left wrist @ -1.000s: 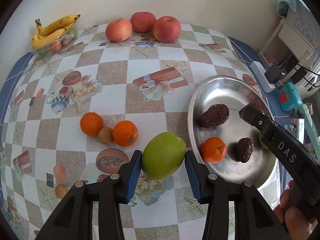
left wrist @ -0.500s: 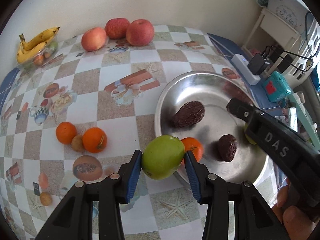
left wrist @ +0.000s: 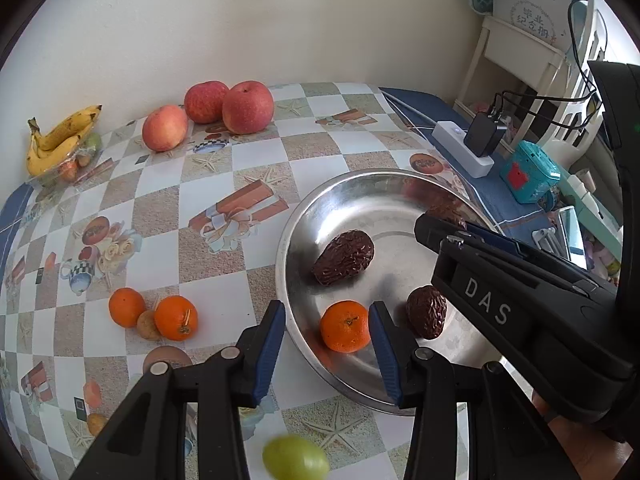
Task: Organize fruits
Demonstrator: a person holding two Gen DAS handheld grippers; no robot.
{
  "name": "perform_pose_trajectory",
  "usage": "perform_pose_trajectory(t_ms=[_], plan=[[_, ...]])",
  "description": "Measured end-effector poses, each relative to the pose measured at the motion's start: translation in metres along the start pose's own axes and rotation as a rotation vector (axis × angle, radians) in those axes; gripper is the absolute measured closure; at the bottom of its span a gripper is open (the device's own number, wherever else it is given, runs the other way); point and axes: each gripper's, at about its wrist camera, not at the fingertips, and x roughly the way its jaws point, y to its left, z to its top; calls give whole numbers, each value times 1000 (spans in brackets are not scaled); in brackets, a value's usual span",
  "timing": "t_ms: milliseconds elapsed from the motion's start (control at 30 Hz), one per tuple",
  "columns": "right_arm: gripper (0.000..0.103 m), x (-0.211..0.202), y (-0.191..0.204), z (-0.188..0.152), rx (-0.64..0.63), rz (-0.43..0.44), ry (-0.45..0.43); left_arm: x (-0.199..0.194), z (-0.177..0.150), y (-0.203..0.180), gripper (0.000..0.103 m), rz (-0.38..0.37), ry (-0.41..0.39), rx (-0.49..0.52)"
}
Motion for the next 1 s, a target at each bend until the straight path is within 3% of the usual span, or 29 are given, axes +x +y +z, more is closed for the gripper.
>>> perform_pose_trajectory(t_ms=[133,233,600,833,933,1000], plan=[[68,1,0,0,1,3,4,-1,3,12,57,11,15,-42],[68,2,-1,-1,4,4,8,-5,4,36,57,-32,33,-129],[68,-4,8,-12,11,12,51,-5,-27,111,56,-109,233,-396],[68,-13,3,-28,46,19,90,-24,-47,129,54,-62,250,-366],[68,-15,-2,-31,86,36,101,-18,-56,125,44,-37,295,-321],[68,-15,-3,-31,101,44,107,-7,-61,122,43,-65,342,-318]])
